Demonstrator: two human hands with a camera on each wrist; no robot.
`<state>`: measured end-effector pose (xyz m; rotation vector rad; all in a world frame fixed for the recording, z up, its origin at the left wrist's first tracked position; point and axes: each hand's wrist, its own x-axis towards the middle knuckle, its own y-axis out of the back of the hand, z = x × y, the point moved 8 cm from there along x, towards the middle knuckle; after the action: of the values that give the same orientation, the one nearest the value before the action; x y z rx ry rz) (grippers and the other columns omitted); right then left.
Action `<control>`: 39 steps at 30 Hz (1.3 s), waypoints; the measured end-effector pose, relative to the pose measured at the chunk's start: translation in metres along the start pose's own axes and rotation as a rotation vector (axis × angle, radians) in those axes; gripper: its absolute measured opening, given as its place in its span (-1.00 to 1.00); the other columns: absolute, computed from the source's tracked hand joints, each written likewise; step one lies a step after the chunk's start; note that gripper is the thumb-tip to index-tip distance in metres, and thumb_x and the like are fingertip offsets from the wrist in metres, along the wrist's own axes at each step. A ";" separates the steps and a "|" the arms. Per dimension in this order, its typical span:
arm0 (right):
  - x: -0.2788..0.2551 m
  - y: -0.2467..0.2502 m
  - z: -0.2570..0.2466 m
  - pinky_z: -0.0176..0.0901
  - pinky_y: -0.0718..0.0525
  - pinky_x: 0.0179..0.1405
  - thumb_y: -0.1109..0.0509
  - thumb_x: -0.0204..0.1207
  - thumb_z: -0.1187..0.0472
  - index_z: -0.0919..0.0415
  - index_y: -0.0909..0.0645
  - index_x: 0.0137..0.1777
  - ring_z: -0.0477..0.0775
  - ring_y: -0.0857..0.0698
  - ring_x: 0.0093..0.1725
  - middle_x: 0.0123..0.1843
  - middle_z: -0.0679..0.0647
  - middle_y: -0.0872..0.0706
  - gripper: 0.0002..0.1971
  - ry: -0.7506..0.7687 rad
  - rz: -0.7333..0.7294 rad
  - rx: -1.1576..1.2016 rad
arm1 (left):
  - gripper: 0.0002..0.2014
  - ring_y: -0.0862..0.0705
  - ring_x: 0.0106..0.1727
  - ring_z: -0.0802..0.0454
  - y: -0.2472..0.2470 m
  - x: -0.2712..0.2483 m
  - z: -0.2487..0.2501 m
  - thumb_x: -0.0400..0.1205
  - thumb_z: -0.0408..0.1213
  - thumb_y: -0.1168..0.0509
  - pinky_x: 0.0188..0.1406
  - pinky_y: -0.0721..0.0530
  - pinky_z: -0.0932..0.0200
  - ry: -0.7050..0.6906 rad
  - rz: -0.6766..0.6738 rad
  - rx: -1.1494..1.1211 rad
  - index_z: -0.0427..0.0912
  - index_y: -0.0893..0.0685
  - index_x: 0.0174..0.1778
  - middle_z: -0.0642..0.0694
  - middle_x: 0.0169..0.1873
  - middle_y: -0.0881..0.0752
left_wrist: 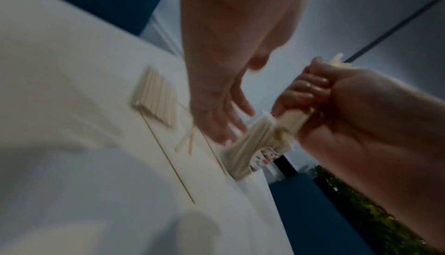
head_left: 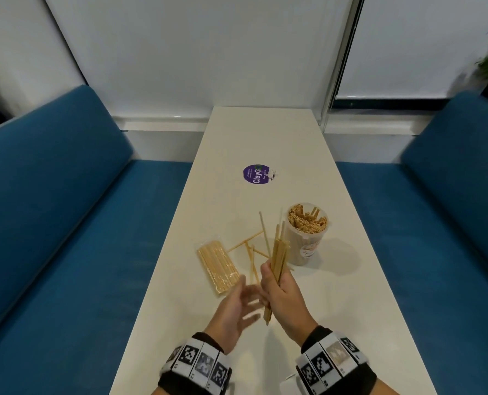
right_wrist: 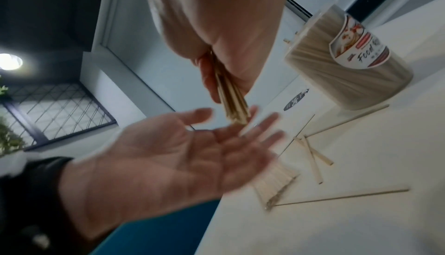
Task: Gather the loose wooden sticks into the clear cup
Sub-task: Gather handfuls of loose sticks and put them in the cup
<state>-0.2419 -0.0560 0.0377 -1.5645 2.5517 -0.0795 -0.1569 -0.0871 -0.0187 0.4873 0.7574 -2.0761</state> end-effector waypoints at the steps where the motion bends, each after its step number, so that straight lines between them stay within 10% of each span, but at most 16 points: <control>1: -0.001 -0.004 0.002 -0.28 -0.39 -0.49 -0.20 0.55 -0.03 0.14 -0.45 -0.04 -0.15 -0.38 -0.54 -0.52 -0.14 -0.45 -0.77 -0.023 -0.055 -0.006 | -0.50 -0.73 0.07 -0.04 0.003 -0.001 0.009 0.68 0.12 0.00 0.25 -0.61 -0.01 -0.060 0.000 0.009 -0.21 -0.68 0.08 -0.08 -0.06 -0.80; 7: -0.017 -0.034 0.032 -0.33 -0.42 -0.47 -0.09 0.70 0.29 0.12 -0.42 0.10 -0.16 -0.37 -0.50 -0.41 -0.01 -0.39 -0.89 -0.279 -0.325 -0.186 | -0.63 -0.71 0.13 0.10 -0.012 -0.007 0.055 0.53 0.05 -0.37 0.16 -0.59 0.19 -0.345 -0.029 0.379 -0.02 -0.56 0.18 -0.02 0.02 -0.79; 12: -0.014 -0.039 0.034 -0.30 -0.45 -0.45 -0.12 0.59 0.46 0.26 -0.45 0.11 -0.13 -0.42 -0.49 -0.39 0.07 -0.44 -0.82 -0.307 -0.386 -0.222 | -0.74 -0.76 -0.14 0.08 -0.002 -0.009 0.056 0.71 -0.05 -0.10 -0.11 -0.59 0.25 -0.416 0.193 0.407 -0.17 -0.52 -0.02 -0.10 -0.31 -0.80; 16: -0.015 -0.031 0.045 -0.24 -0.64 -0.13 -0.43 0.50 0.15 0.27 -0.50 0.28 -0.06 -0.67 -0.19 -0.08 0.10 -0.67 -0.61 -0.458 -0.358 0.028 | -0.74 -0.69 -0.38 0.01 0.018 -0.018 0.073 0.73 -0.06 -0.02 -0.23 -0.65 0.14 -0.554 0.381 0.172 -0.15 -0.45 -0.09 -0.11 -0.48 -0.59; 21: -0.018 -0.022 0.065 -0.04 -0.76 -0.10 -0.23 0.55 -0.19 0.32 -0.51 0.11 0.17 -0.74 -0.08 -0.09 0.22 -0.70 -0.49 -0.801 -0.121 0.321 | -0.90 -0.57 -0.47 0.21 0.016 -0.041 0.099 0.71 -0.09 -0.03 -0.42 -0.59 0.37 -0.835 0.478 0.202 0.05 -0.40 -0.06 0.00 -0.40 -0.54; 25: -0.013 -0.046 0.040 -0.18 -0.74 -0.38 -0.01 0.74 0.04 0.38 -0.55 0.06 0.03 -0.77 -0.35 -0.39 0.15 -0.74 -0.57 -0.771 -0.133 0.571 | -0.92 -0.58 -0.48 0.22 0.009 -0.043 0.091 0.64 -0.07 -0.05 -0.41 -0.55 0.44 -0.884 0.472 0.294 0.06 -0.40 -0.12 -0.03 -0.46 -0.56; 30: -0.013 -0.057 0.045 -0.20 -0.72 -0.30 -0.09 0.71 0.15 0.28 -0.63 0.20 -0.01 -0.77 -0.22 -0.10 0.14 -0.74 -0.67 -0.696 -0.221 0.503 | -0.68 -0.66 -0.08 0.00 0.017 -0.038 0.076 0.69 -0.11 -0.07 -0.02 -0.63 0.19 -0.786 0.490 0.325 -0.19 -0.46 0.28 -0.06 -0.13 -0.68; 34: -0.013 -0.052 0.063 -0.18 -0.70 -0.09 -0.08 0.70 0.07 0.26 -0.61 0.13 -0.03 -0.68 -0.18 -0.09 0.11 -0.69 -0.66 -0.695 -0.334 0.083 | -0.63 -0.68 0.09 -0.08 0.037 -0.021 0.057 0.70 -0.02 -0.04 0.17 -0.65 -0.06 -0.622 0.462 0.308 -0.11 -0.48 0.33 -0.14 0.04 -0.70; 39: 0.037 -0.005 0.083 -0.13 -0.53 0.01 -0.18 0.64 0.12 0.30 -0.55 0.16 0.15 -0.62 0.11 0.16 0.20 -0.64 -0.72 -0.342 -0.183 -1.017 | -0.76 -0.54 -0.24 -0.03 0.062 -0.002 0.039 0.72 -0.06 -0.06 -0.29 -0.48 0.15 -0.401 0.393 0.500 -0.11 -0.53 -0.08 -0.04 -0.30 -0.59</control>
<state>-0.2416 -0.0885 -0.0473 -1.8209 2.2196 1.5179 -0.1079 -0.1402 -0.0097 0.4242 -0.0976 -1.8872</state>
